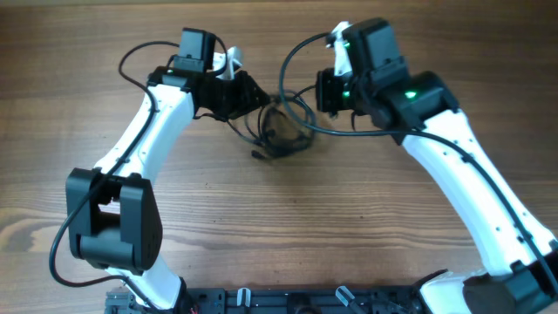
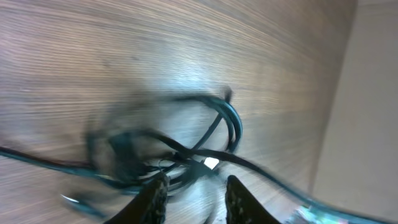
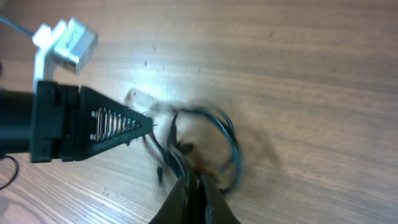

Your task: Untangle cables

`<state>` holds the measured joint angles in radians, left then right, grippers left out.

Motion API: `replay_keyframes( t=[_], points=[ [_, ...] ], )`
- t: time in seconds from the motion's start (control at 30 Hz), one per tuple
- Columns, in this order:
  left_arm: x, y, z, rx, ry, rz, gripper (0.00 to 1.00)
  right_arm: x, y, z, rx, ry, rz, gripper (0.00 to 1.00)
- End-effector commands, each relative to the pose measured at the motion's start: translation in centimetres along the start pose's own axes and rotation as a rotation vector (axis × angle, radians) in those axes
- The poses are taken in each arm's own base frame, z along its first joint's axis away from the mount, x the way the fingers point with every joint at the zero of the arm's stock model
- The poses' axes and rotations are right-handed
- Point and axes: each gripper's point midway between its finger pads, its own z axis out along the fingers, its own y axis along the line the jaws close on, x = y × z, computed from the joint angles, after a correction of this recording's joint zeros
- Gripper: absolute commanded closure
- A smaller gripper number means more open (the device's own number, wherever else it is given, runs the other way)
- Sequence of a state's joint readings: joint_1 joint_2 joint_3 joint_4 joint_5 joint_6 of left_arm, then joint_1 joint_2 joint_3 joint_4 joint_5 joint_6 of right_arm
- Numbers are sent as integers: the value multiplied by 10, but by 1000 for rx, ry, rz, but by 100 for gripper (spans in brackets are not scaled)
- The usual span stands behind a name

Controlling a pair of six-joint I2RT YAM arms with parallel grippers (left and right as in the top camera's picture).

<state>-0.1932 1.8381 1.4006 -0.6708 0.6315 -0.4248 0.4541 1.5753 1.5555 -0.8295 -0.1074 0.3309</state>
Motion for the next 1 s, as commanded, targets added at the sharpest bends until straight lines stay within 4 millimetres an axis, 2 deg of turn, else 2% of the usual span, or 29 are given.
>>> replay_keyframes(
  t=[0.0,0.07,0.1,0.13,0.17,0.23,0.33,0.43,0.5,0.57,0.73,0.83,0.97],
  points=[
    [0,15,1,-53,-2,93,61,-14,6,-22,-14,-54,-17,93],
    [3,16,1,-60,12,81,42,-9,4,-22,-9,-37,-15,81],
    [5,17,1,-62,17,77,32,-7,3,-22,-5,-27,-14,71],
    [5,17,1,-62,17,77,30,-6,3,-22,-2,-23,-14,62],
    [4,14,-2,-55,10,81,30,-6,1,-22,3,-23,-11,28],
    [4,4,-10,-19,2,94,32,-7,-2,-22,15,-25,7,19],
    [2,-10,-24,1,-37,124,36,-10,-22,-24,56,-30,87,17],
    [3,-11,-19,-14,-34,137,39,-12,-48,-28,96,-26,154,17],
    [15,-11,0,-40,12,162,44,-9,-65,-30,128,-12,184,17],
    [30,-15,19,-51,62,189,44,-7,-76,-32,148,-1,205,17],
    [58,-5,58,-175,141,233,44,-5,-80,-30,158,12,190,17],
    [62,-4,78,-205,139,278,44,-5,-81,-29,159,16,190,17],
    [50,2,107,-281,64,352,45,-3,-81,-29,160,20,190,17]
  ],
)
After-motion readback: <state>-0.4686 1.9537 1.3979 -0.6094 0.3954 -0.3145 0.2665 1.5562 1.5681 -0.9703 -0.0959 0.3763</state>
